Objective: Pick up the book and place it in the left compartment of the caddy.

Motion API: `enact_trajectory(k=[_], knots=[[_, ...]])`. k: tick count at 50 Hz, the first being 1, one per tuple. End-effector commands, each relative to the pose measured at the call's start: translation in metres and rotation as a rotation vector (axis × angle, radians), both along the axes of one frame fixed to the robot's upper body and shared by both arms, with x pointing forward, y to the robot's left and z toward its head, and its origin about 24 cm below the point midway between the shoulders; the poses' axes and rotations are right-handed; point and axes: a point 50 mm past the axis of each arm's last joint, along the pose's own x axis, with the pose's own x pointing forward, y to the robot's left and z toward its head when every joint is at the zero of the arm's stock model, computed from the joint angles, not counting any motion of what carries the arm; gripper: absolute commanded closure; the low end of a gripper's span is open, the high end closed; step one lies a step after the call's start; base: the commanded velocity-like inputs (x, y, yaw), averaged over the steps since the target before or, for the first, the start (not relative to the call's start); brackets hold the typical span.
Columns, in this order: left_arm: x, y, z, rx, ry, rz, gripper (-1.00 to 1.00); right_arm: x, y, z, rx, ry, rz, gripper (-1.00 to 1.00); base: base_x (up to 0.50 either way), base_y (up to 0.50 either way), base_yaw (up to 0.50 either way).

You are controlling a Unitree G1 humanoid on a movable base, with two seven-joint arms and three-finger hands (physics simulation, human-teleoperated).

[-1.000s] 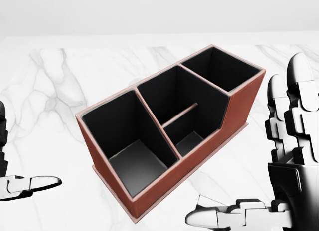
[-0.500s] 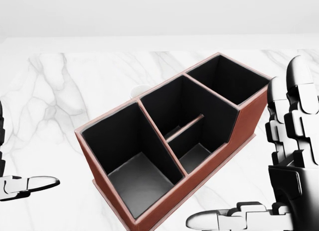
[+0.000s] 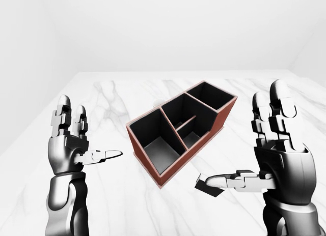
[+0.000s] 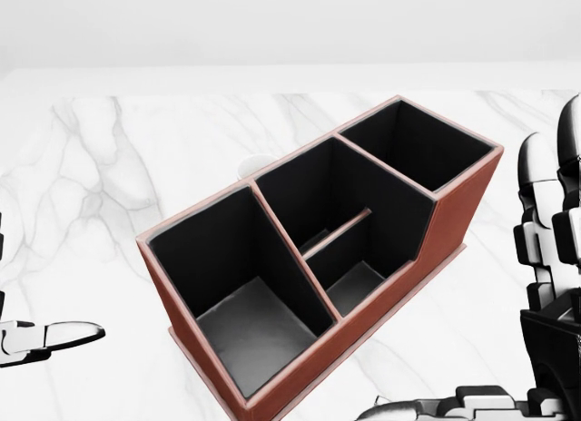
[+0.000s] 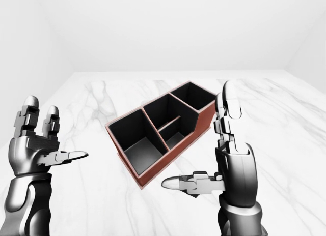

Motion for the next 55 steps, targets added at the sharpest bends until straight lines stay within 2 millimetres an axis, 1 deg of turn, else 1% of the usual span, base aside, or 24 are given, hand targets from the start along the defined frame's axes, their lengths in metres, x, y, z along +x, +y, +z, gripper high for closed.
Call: enact_trajectory(k=[1,5,10,11,15,21,32,47,55], knots=[[-0.001,0.000,0.000,0.001,0.000,0.000,-1.00,-0.007,-0.005,0.001,-0.058,0.019,-0.026,-1.00,0.00,0.00,0.00],[-0.001,0.000,0.001,0.000,-0.004,0.001,-1.00,-0.008,-0.009,0.000,-0.128,0.040,-0.047,-1.00,0.00,0.00,0.00],[-0.001,-0.001,0.000,0.001,-0.002,0.000,-1.00,-0.008,-0.010,-0.002,-0.166,0.063,-0.058,-1.00,0.00,0.00,0.00],[-0.004,0.001,0.005,0.001,-0.024,0.005,-1.00,-0.021,-0.035,-0.018,-0.336,0.251,-0.113,-1.00,0.00,0.00,0.00],[-0.004,0.001,0.005,0.002,-0.025,0.006,-1.00,-0.023,-0.042,-0.024,-0.395,0.354,-0.159,-1.00,0.00,0.00,0.00],[-0.004,0.000,0.005,0.002,-0.026,0.005,-1.00,-0.026,-0.047,-0.028,-0.410,0.418,-0.182,-1.00,0.00,0.00,0.00],[-0.003,0.000,0.004,0.002,-0.020,0.005,-1.00,-0.031,-0.057,-0.030,-0.387,0.452,-0.287,-1.00,0.00,0.00,0.00],[-0.004,0.002,0.006,0.002,-0.027,0.010,-1.00,-0.031,-0.054,-0.034,-0.400,0.486,-0.280,-1.00,0.00,0.00,0.00],[-0.004,0.002,0.004,0.001,-0.022,0.009,-1.00,-0.030,-0.056,-0.049,-0.371,0.561,-0.259,-1.00,0.00,0.00,0.00]])
